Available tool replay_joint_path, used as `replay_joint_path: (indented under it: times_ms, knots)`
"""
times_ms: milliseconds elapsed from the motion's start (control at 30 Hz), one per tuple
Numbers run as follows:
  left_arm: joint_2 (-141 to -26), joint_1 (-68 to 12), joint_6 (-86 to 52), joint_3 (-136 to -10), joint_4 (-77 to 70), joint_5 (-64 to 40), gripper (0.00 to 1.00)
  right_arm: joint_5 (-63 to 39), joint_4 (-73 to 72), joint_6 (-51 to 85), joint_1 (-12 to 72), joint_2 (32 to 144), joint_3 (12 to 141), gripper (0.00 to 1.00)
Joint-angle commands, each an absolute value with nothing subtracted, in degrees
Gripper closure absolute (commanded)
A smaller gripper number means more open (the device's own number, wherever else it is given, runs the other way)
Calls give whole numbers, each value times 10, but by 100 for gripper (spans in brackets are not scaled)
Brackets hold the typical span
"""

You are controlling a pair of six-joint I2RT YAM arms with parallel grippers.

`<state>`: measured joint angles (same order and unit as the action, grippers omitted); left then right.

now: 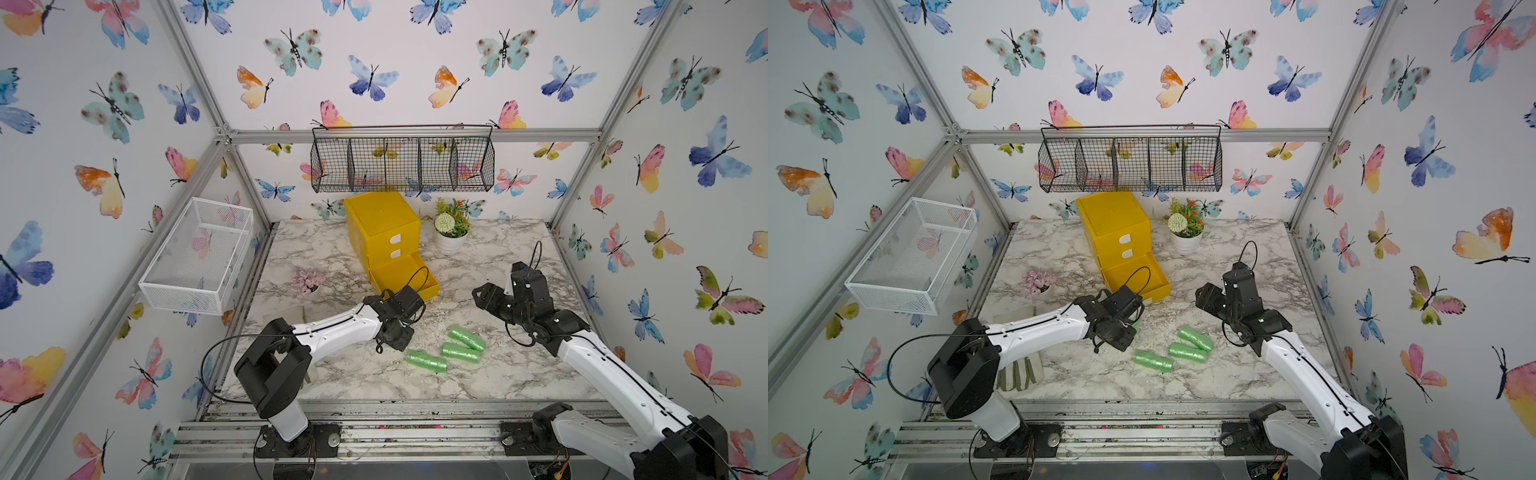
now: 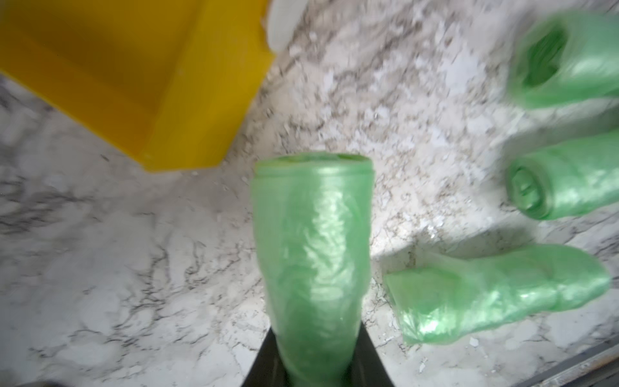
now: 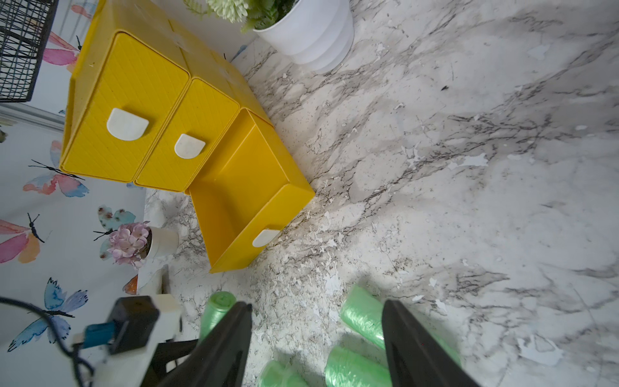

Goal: Sort the rolls of trash bags by color and place them into the drawer
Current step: Pick up the roll of trash bags from the center of the board.

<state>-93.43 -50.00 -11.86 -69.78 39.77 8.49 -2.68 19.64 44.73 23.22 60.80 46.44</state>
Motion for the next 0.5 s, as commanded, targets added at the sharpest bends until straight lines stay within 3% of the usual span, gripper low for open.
replay_joint_path:
  times_ms: [0,300,467]
  knots:
    - [-925,-493,-63,-791,432,149,81,-29,202,433,226,596,472,33]
    - [-1072,-443,81,-1005,474,118,77,-34,209,433,221,582,463,33]
    - [-1116,-420,137,-1046,469,84,76,-40,209,433,219,582,459,33]
